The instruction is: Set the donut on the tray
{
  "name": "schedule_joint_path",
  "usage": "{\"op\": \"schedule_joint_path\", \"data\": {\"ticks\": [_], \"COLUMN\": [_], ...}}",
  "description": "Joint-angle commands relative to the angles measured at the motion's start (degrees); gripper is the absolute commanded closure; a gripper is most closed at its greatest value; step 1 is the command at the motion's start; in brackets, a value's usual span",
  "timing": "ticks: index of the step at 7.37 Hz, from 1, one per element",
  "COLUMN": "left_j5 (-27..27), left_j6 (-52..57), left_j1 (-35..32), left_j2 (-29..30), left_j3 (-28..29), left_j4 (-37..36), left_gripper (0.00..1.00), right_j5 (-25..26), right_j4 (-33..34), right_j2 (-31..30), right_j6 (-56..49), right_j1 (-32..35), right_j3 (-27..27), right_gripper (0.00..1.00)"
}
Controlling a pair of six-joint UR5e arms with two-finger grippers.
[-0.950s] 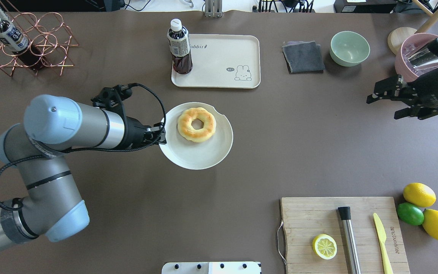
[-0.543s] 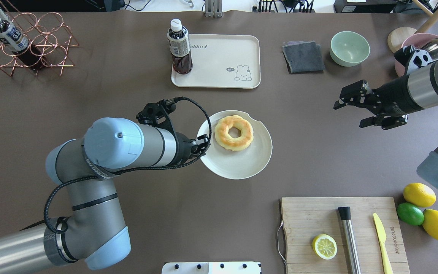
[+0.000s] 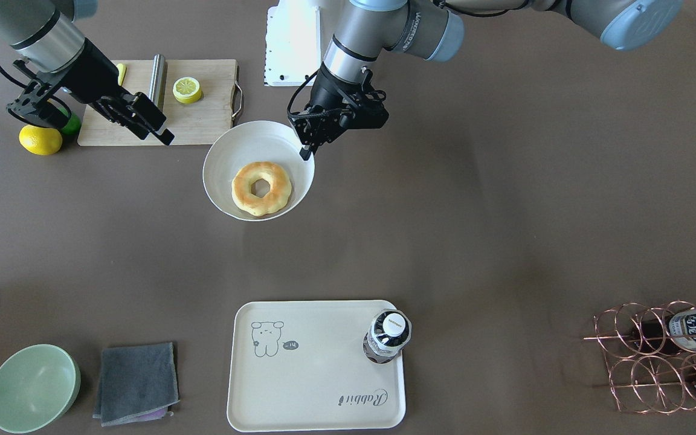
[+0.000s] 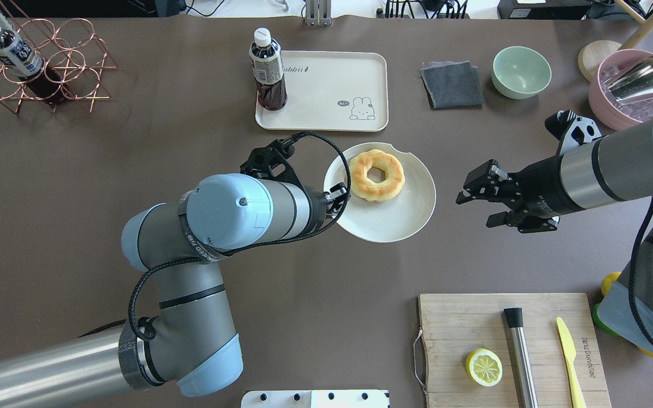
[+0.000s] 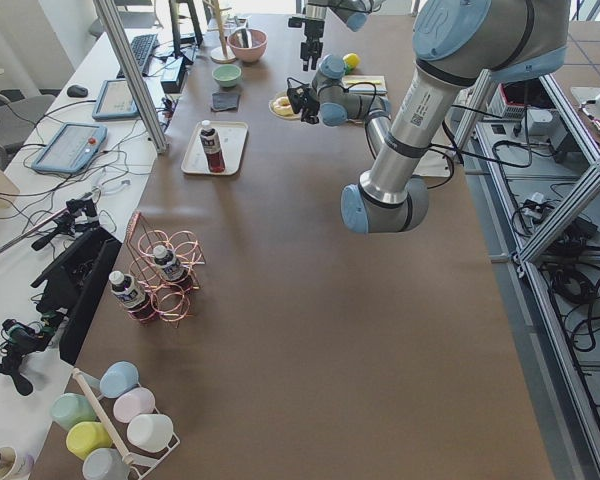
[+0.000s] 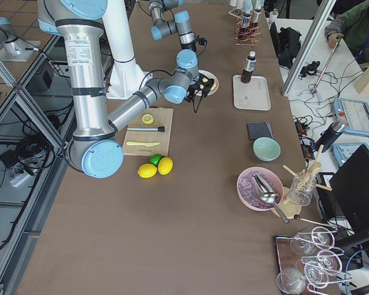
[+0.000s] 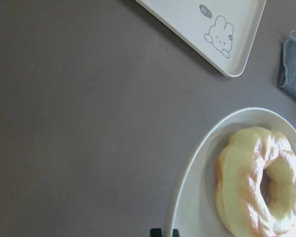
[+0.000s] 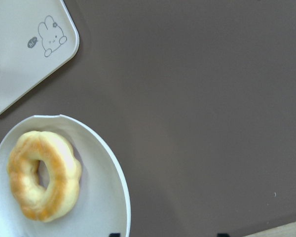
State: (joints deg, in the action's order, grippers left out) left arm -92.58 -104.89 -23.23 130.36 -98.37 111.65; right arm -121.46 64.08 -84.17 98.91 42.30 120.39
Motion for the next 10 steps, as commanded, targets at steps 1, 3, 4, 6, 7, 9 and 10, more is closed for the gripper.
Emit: {"op": "schedule_joint_path", "data": {"ticks": [1,3,4,6,7,9,10], "left_j5": [0.6,0.6,0.6,0.7,0.7,0.7,0.7], "left_j6": [-1.5,-1.7,-1.7,-1.7,-1.7,-1.8,-1.8], "left_j1": [0.0,0.0,0.0,0.0,0.1,0.0,0.1], "left_j2": [1.5,1.5,1.4,1.0,1.0,1.2,1.2], "left_j3": [0.5,0.3,0.3,0.3,0.2,-0.4,-0.7], "left_j4": [0.1,0.1,0.1,0.1,0.1,0.1,0.1], "left_gripper": [1.0,1.0,1.0,1.0,1.0,1.0,1.0], "right_j5": [7.4,7.8,8.0,7.9,8.0,8.2,8.3], "right_j4": [0.2,0.3,0.6,0.7,0.7,0.7,0.8], "right_j2": [0.1,1.1,1.2,2.0,2.3,2.5,5.0], "right_j6": [4.0,5.5,6.2,6.5,6.6,8.6,10.1], "right_j1": [-7.1,-7.7,-7.7,-7.6,-7.7,-7.6,-7.0], "right_j3": [0.9,0.6,0.6,0.6,0.0,-0.9,-1.8], "right_gripper": [0.28,0.31,0.39,0.4,0.43,0.43,0.43]}}
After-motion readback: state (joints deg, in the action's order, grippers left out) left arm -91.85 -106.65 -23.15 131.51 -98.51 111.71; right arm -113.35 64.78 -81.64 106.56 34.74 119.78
